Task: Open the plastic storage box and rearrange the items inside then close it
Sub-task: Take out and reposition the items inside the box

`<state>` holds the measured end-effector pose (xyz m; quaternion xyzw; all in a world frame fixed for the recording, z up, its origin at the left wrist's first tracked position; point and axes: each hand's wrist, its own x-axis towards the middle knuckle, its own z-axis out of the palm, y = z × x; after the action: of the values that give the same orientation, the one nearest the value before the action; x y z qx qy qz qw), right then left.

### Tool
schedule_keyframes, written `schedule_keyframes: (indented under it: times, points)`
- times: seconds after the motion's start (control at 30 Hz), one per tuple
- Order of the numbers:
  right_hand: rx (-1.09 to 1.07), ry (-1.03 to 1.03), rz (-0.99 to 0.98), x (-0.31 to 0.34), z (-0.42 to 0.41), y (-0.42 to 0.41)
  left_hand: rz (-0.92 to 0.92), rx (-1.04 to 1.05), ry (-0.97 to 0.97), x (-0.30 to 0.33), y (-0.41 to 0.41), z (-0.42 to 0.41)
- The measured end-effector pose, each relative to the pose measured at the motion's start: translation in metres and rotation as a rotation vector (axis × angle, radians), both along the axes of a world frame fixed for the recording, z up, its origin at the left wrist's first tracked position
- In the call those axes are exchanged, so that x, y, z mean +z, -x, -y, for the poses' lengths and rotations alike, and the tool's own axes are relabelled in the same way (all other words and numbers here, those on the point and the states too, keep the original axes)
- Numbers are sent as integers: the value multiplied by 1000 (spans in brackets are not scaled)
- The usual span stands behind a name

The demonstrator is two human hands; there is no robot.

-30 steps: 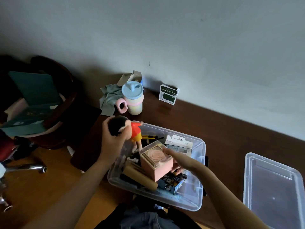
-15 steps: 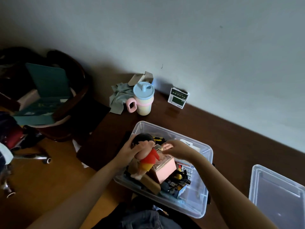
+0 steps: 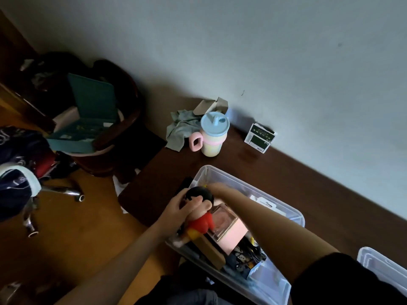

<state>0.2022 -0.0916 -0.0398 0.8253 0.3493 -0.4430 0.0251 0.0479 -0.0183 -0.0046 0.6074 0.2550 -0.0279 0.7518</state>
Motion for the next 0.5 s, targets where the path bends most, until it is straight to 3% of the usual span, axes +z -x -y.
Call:
schedule_keyframes:
  times: [0.17, 0.3, 0.5]
  points:
    - [78, 93, 62, -18, -11, 4, 58, 300, -134, 7, 4, -15]
    - [62, 20, 123, -31, -21, 20, 91, 339, -177, 2, 4, -19]
    - [187, 120, 112, -42, -22, 21, 49, 366, -152, -11, 7, -21]
